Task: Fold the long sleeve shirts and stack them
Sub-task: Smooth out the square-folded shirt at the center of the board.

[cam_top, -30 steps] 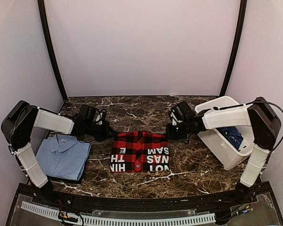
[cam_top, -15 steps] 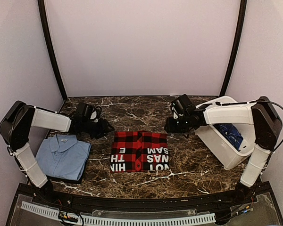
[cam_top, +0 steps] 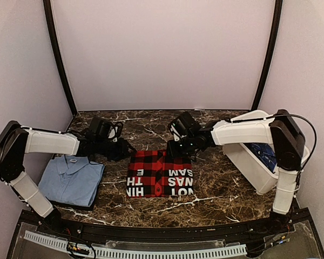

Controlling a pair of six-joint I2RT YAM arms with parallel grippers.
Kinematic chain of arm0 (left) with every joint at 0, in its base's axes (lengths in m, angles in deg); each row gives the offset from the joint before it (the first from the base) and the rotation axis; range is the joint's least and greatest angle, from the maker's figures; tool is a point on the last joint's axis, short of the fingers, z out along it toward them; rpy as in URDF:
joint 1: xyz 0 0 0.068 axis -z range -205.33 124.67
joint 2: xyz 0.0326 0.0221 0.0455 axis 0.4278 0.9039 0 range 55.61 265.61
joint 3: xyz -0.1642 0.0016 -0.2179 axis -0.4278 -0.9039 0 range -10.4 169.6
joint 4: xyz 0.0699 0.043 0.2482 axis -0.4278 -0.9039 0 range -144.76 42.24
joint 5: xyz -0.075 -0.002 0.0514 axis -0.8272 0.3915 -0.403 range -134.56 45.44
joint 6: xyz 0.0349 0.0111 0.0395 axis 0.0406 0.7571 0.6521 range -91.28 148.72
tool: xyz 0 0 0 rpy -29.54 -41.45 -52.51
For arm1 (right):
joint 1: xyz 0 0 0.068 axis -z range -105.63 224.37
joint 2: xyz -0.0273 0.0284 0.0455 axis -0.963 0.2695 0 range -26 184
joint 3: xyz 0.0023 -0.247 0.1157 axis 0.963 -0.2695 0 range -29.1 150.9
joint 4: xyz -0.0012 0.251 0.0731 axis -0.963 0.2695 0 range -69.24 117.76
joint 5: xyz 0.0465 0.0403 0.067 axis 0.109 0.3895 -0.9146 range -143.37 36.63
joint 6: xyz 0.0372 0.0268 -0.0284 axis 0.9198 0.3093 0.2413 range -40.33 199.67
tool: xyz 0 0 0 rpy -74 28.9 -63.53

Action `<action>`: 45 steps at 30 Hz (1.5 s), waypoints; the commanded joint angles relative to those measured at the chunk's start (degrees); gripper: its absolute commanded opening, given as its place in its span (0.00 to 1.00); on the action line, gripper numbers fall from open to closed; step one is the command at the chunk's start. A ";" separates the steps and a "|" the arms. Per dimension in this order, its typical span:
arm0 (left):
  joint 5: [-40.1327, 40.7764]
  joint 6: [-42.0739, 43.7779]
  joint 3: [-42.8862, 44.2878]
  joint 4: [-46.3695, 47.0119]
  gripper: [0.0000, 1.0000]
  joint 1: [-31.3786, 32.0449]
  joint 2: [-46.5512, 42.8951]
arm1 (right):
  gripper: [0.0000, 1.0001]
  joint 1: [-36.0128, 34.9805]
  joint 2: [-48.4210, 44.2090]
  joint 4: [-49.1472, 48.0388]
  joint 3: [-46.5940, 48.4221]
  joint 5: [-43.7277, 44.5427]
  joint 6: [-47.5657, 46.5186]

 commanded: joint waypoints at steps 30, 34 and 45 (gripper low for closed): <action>2.25 1.63 0.36 -4.47 0.32 9.82 2.87 | 0.35 9.56 14.53 3.06 9.82 -5.84 -1.66; 4.29 2.58 5.24 -4.66 0.32 9.23 4.84 | 0.34 10.16 14.62 3.39 9.92 -6.41 -1.52; 4.07 2.92 17.69 -3.14 0.28 2.20 20.34 | 0.36 8.21 6.48 6.12 7.97 -2.62 -2.81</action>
